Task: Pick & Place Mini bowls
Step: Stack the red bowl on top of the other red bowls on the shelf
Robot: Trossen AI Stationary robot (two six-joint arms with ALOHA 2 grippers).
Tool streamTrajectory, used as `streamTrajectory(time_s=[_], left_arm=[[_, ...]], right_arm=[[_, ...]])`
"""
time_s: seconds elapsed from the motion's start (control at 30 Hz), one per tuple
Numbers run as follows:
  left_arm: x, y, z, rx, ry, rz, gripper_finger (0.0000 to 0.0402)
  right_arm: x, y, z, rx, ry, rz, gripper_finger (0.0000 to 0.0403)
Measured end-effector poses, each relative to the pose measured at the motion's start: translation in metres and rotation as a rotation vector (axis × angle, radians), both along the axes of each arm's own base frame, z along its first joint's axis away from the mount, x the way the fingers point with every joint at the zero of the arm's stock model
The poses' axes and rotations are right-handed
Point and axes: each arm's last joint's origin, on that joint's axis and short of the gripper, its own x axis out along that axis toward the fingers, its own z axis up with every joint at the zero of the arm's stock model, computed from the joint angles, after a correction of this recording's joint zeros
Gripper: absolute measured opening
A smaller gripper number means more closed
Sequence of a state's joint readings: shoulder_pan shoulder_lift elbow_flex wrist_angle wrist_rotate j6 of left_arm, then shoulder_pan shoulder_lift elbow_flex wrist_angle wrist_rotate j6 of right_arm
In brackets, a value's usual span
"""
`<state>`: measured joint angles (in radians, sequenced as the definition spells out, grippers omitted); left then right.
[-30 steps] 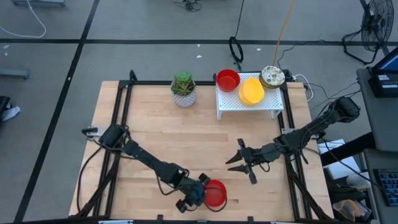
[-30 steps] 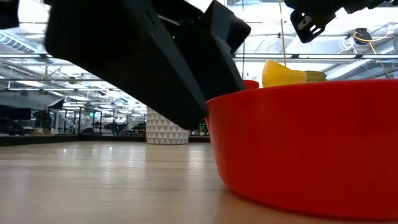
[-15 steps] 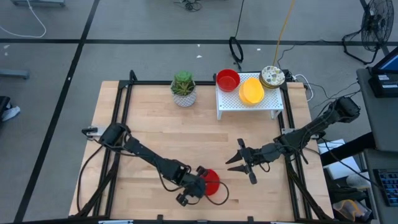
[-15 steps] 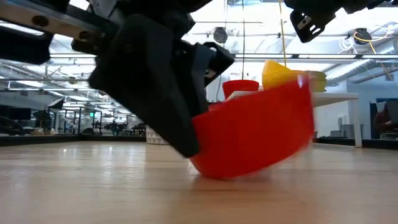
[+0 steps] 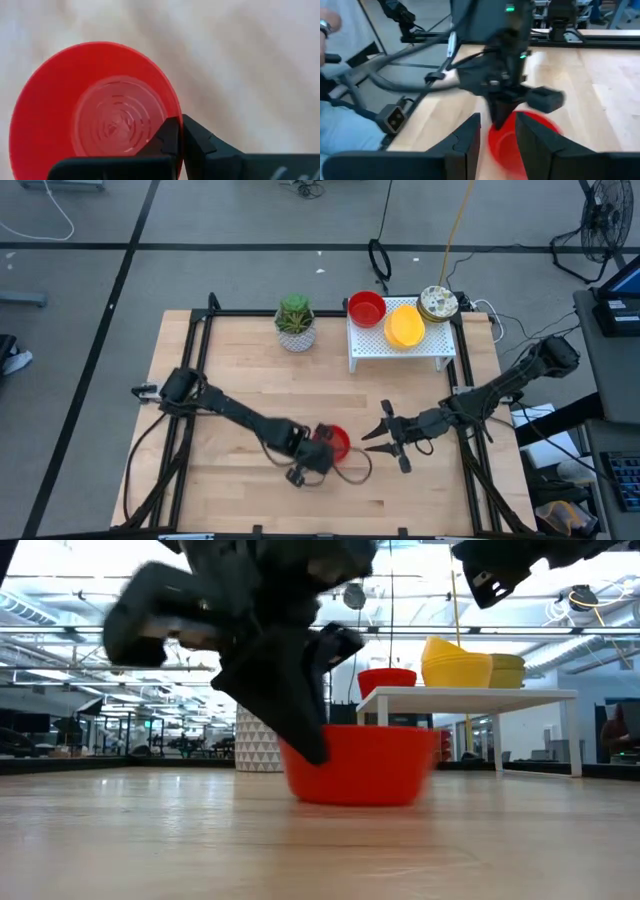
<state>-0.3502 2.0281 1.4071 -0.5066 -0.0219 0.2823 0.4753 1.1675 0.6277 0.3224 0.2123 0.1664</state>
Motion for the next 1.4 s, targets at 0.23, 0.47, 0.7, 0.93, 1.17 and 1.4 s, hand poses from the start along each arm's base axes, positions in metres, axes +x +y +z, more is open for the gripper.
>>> streamTrajectory(time_s=[0.23, 0.47, 0.7, 0.93, 1.17, 1.4], left_arm=[[0.004, 0.065, 0.013, 0.055, 0.057, 0.147, 0.0024], [0.01, 0.116, 0.013, 0.033, 0.057, 0.193, 0.001], [0.013, 0.147, 0.013, 0.065, 0.019, 0.236, 0.0029], [0.013, 0.16, 0.013, 0.027, 0.027, 0.361, 0.0016], [0.013, 0.157, 0.013, 0.035, 0.026, 0.405, 0.0062], [0.01, 0.145, 0.02, 0.235, -0.013, 0.432, 0.0156]], right_arm=[[0.008, -0.022, -0.004, -0.071, 0.024, -0.079, 0.011], [0.013, -0.049, -0.011, -0.117, 0.1, -0.183, 0.011], [0.016, -0.064, -0.013, -0.126, 0.125, -0.239, 0.011], [0.016, -0.067, -0.014, -0.145, 0.137, -0.245, 0.011], [0.014, -0.068, -0.016, -0.155, 0.164, -0.243, 0.011], [0.014, -0.068, -0.016, -0.154, 0.165, -0.243, 0.011]])
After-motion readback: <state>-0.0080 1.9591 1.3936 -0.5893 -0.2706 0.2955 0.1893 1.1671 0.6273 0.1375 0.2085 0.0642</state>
